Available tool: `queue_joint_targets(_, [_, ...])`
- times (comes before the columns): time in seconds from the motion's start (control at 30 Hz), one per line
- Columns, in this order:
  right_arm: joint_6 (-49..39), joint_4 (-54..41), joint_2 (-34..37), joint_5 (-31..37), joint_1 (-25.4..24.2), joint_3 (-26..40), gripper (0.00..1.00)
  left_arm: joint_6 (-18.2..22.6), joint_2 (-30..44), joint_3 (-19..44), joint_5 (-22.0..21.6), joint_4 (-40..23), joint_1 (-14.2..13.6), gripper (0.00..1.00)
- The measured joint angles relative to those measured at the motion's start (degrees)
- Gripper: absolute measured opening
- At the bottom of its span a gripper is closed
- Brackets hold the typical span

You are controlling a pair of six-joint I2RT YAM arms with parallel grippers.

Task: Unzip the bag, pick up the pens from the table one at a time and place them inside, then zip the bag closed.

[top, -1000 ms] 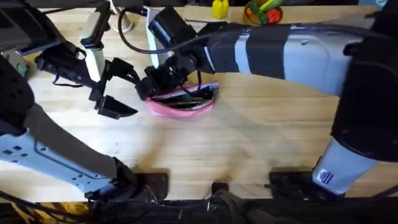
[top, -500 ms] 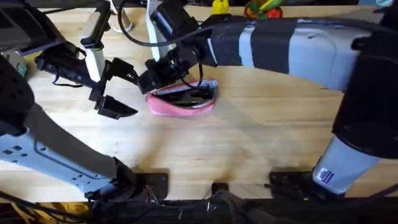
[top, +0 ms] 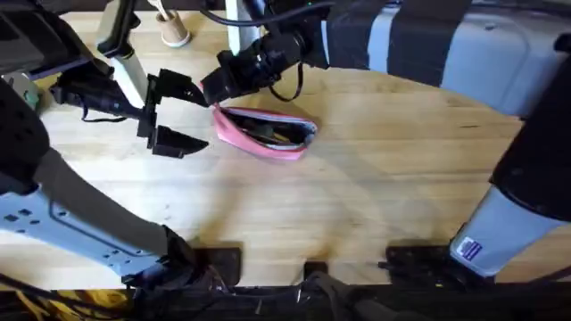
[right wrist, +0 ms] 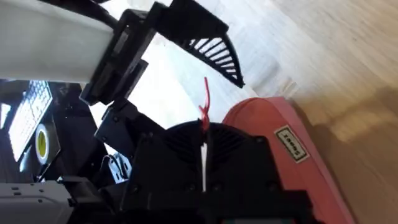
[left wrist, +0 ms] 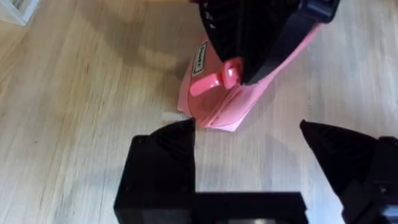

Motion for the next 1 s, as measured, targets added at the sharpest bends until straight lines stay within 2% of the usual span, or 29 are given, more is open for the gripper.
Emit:
queue_joint_targets(0.3, [0.63,-0.16,0.00,-0.01,0.06,0.00,0.031,0.00,0.00,0.00,4.18,1.70,-0.69,0.993])
queue_joint_targets(0.53, [0.68,-0.16,0.00,-0.02,0.06,0.00,0.031,-0.01,0.00,0.00,4.84,3.95,-5.00,0.988])
queue_joint_targets(0.6, [0.68,-0.17,0.00,-0.02,0.06,0.00,0.031,-0.13,0.01,0.00,4.86,5.00,-6.26,0.938])
queue_joint_targets(0.67, [0.68,-0.17,0.00,-0.02,0.06,0.00,0.031,-0.74,0.00,0.00,4.83,5.87,-7.21,0.799])
queue_joint_targets(0.8, [0.87,-0.16,0.00,0.05,0.06,0.00,0.032,-2.46,0.01,0.00,4.55,6.85,-7.63,0.325])
queue_joint_targets(0.83, [0.90,-0.15,0.00,0.07,0.03,0.00,0.032,-2.78,0.00,0.00,4.47,6.91,-7.63,0.238])
queue_joint_targets(0.93, [0.90,-0.25,0.00,0.04,0.01,0.00,0.032,-3.27,0.00,0.00,4.34,7.08,-7.65,0.079])
queue_joint_targets(1.0, [0.90,-0.42,0.00,0.02,-0.26,0.00,0.032,-3.39,0.00,0.00,4.34,7.04,-7.69,0.048])
